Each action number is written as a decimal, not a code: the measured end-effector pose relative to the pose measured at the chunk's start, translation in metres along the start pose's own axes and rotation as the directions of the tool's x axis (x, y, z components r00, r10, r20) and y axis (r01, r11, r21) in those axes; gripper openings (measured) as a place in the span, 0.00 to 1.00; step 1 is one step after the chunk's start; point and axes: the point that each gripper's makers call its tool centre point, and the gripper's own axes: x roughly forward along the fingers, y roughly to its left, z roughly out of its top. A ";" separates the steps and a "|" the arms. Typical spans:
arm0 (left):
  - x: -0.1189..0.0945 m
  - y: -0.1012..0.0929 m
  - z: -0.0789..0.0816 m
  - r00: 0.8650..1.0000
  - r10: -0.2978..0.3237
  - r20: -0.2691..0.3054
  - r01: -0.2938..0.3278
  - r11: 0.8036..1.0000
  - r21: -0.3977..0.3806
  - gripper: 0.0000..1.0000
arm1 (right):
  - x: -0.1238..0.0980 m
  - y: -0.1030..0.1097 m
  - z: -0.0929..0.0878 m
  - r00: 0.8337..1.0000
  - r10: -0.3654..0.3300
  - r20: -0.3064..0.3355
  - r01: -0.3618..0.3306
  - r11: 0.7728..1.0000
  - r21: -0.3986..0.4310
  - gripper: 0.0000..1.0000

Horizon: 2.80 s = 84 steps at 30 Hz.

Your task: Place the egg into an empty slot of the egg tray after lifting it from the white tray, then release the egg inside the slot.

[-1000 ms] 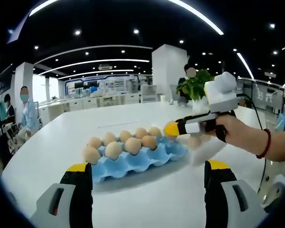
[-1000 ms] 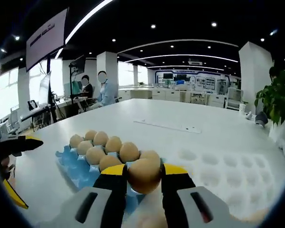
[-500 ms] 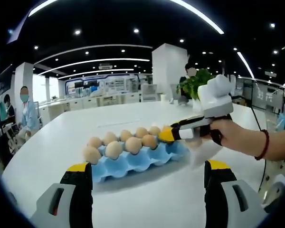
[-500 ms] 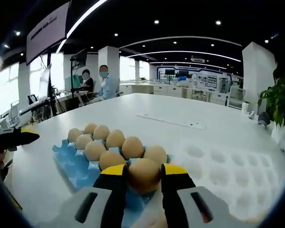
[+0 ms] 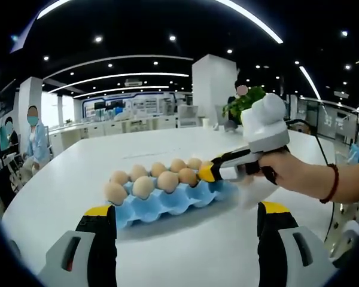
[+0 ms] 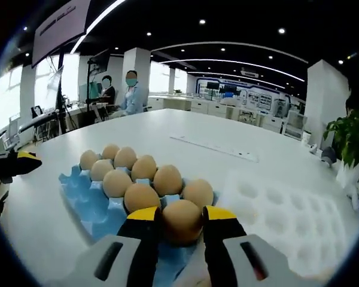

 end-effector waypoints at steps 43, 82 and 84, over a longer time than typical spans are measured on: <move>-0.004 -0.012 0.002 1.000 0.001 0.003 -0.001 1.000 -0.010 1.00 | -0.054 -0.023 0.001 0.997 0.064 0.039 -0.063 0.998 -0.006 0.48; -0.006 -0.019 0.002 1.000 -0.004 0.006 0.004 1.000 -0.013 1.00 | -0.089 -0.019 -0.029 0.998 0.066 0.006 -0.067 0.997 0.031 0.47; -0.006 -0.019 0.003 1.000 -0.004 0.009 0.004 1.000 -0.010 1.00 | -0.090 -0.018 -0.032 0.998 0.059 0.007 -0.059 0.998 0.033 0.46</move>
